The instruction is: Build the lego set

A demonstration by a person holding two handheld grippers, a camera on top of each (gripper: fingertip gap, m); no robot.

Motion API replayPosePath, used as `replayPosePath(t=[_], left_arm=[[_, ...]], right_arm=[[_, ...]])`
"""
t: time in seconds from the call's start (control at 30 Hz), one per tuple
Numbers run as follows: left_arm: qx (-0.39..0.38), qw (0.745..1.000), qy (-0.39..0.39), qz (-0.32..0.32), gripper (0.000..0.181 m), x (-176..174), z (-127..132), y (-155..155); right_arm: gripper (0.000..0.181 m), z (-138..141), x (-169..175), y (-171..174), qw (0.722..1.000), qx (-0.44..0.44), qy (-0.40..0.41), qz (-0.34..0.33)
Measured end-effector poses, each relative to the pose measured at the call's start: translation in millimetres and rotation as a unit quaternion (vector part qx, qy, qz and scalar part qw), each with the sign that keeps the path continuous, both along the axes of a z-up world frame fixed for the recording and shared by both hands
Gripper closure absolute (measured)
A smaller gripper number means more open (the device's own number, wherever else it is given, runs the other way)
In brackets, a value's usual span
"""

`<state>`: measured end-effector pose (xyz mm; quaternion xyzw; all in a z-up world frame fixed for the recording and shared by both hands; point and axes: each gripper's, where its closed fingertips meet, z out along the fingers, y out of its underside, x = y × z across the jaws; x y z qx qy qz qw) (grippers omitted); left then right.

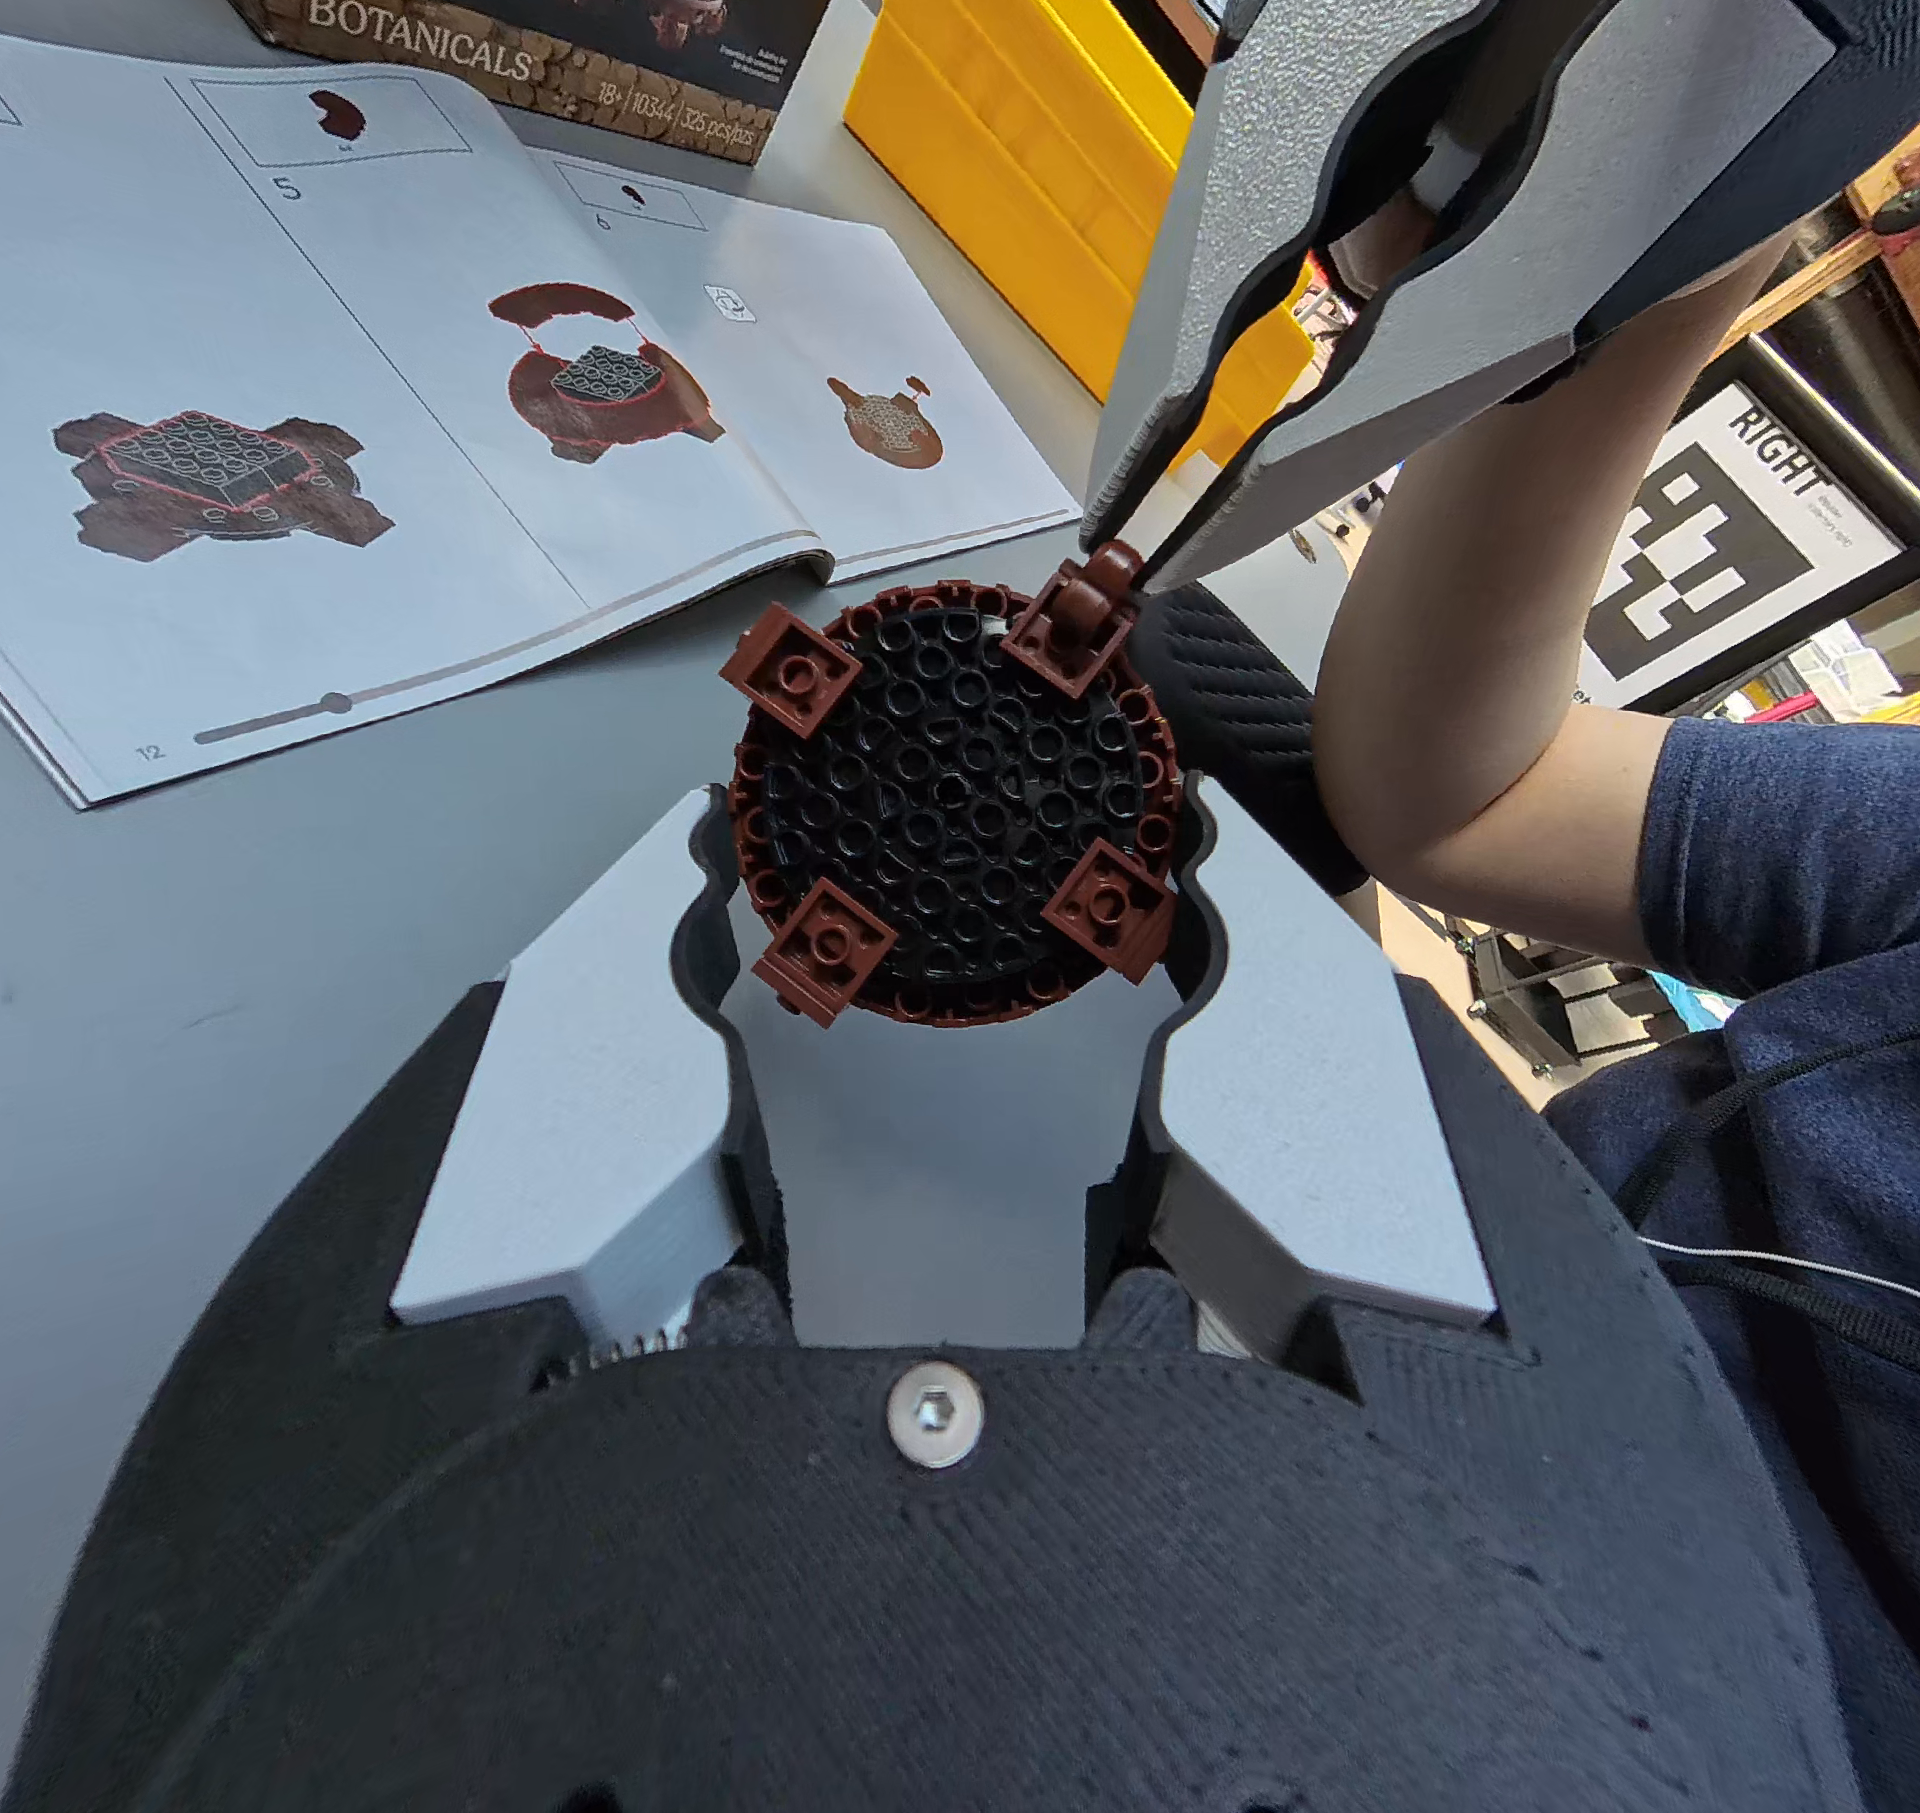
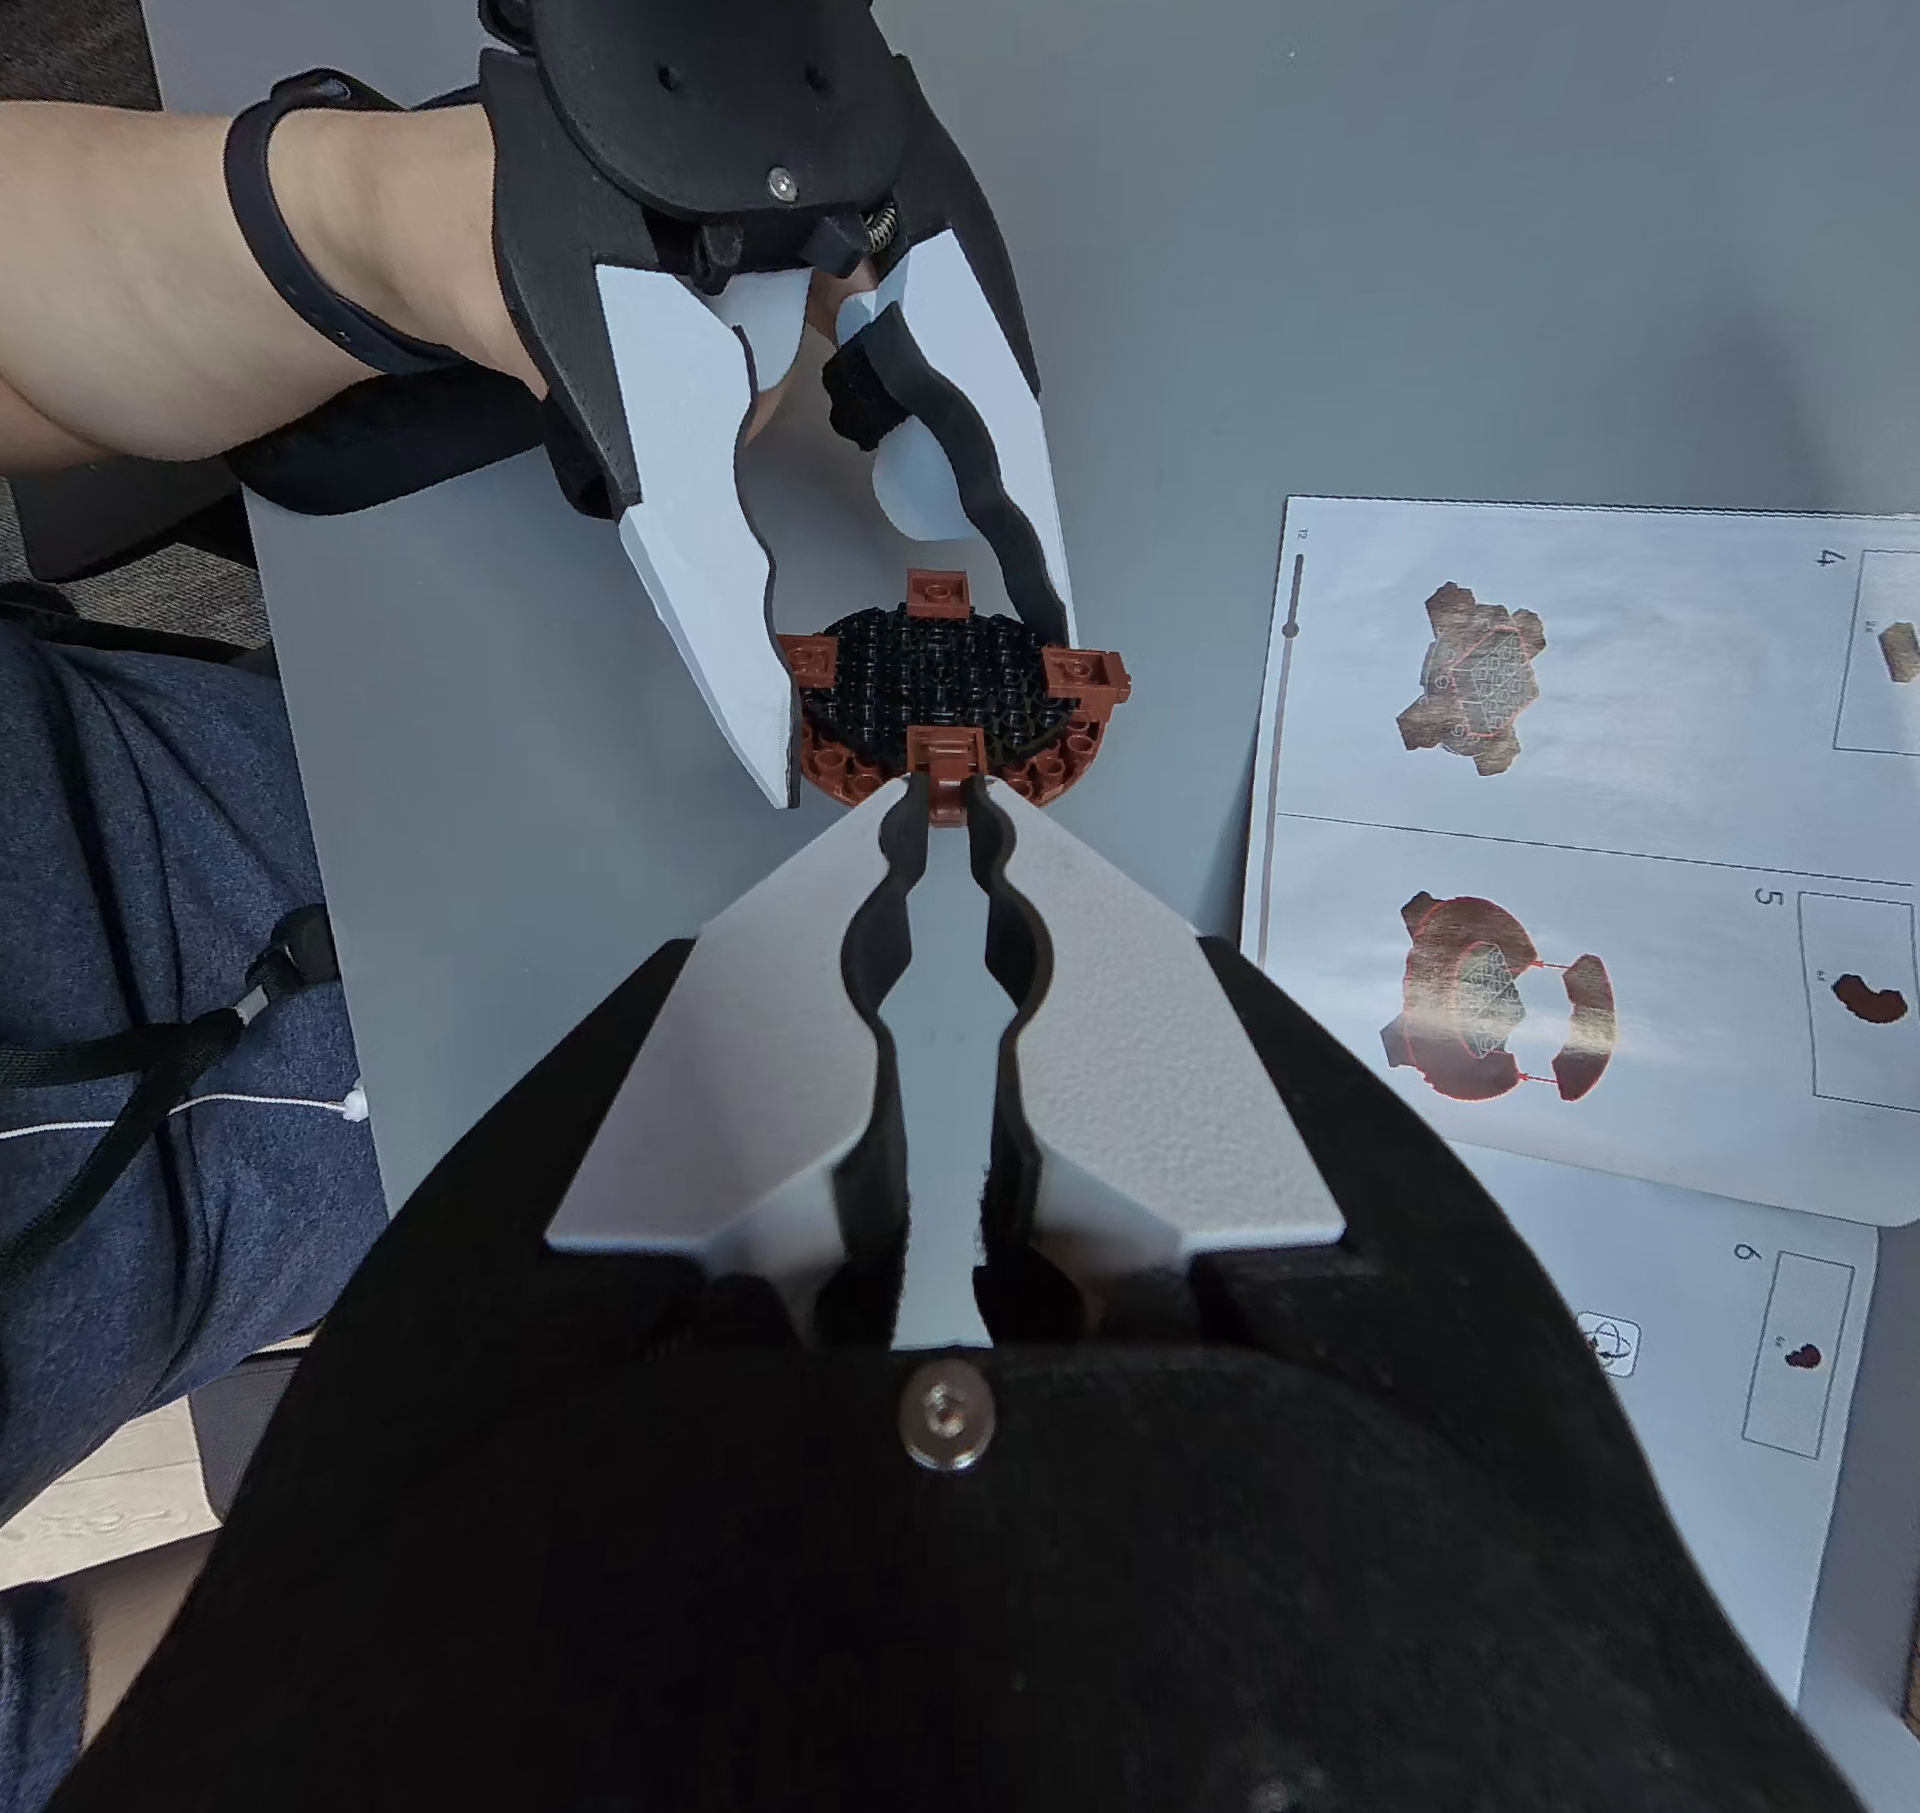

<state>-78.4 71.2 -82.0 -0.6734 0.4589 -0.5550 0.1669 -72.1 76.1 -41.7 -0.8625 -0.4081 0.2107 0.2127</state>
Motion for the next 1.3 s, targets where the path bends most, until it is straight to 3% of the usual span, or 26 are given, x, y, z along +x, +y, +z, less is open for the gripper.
replayPosePath(t=[0.57, 1.3], left_arm=[[-0.021, 0.999, -0.019, -0.018, 0.098, 2, 4, -7], [-0.093, 0.990, -0.108, -0.002, 0.099, -2, 38, 1]], right_arm=[[0.175, 4, -4, -5, 1.000, 0.004, 0.009, 0.014], [0.175, 40, -13, 8, 0.992, 0.050, 0.116, -0.009]])
